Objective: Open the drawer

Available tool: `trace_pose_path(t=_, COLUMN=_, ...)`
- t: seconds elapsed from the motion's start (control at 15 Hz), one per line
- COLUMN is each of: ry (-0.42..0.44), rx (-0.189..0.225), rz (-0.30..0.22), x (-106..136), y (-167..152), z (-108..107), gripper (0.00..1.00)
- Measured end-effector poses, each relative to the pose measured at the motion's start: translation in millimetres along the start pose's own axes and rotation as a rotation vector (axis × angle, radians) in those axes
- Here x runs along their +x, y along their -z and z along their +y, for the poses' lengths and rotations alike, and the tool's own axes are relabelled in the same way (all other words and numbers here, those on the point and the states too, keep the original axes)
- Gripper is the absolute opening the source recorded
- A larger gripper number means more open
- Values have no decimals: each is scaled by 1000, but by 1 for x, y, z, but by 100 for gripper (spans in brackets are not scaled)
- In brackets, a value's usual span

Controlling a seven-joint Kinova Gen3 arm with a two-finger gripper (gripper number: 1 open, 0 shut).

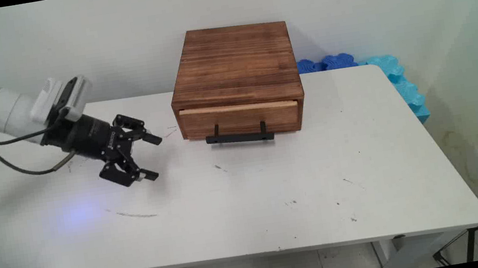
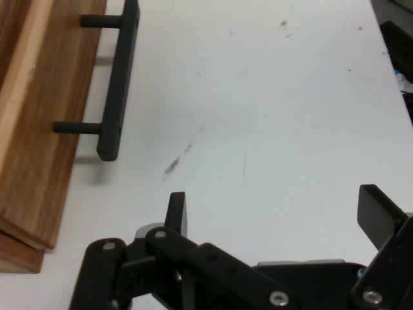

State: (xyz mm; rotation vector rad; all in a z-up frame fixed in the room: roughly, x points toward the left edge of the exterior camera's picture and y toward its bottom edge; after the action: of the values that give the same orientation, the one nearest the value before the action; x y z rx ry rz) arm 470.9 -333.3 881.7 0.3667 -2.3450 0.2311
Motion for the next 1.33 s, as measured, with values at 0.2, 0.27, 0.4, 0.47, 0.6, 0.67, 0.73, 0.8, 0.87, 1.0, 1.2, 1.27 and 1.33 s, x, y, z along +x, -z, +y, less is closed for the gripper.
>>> trace_pose_path(t=0.2, ry=3, rx=28, rz=-20, x=18, y=-6, z=0, gripper=100)
trace_pose_path(t=0.27, ry=1, rx=37, rz=-28, x=25, y=-10, z=-1, gripper=100)
trace_pose_path(t=0.4, ry=-13, rx=60, rz=-50, x=45, y=-21, z=-2, gripper=100)
trace_pose_path(t=0.47, ry=-22, rx=69, rz=-60, x=53, y=-27, z=-3, gripper=100)
trace_pose_path(t=0.6, ry=-38, rx=84, rz=-78, x=68, y=-38, z=-5, gripper=100)
trace_pose_path(t=0.67, ry=-48, rx=94, rz=-92, x=77, y=-46, z=-6, gripper=100)
trace_pose_path(t=0.73, ry=-59, rx=103, rz=-106, x=86, y=-55, z=-8, gripper=100)
trace_pose_path(t=0.8, ry=-69, rx=110, rz=-119, x=92, y=-63, z=-9, gripper=100)
trace_pose_path(t=0.87, ry=-75, rx=115, rz=-128, x=97, y=-68, z=-10, gripper=100)
trace_pose_path(t=1.0, ry=-95, rx=128, rz=-159, x=109, y=-86, z=-13, gripper=100)
trace_pose_path(t=1.2, ry=-118, rx=146, rz=-203, x=123, y=-114, z=-18, gripper=100)
trace_pose_path(t=1.27, ry=-123, rx=151, rz=-217, x=127, y=-124, z=-19, gripper=100)
trace_pose_path(t=1.33, ry=-127, rx=155, rz=-229, x=129, y=-132, z=-21, gripper=100)
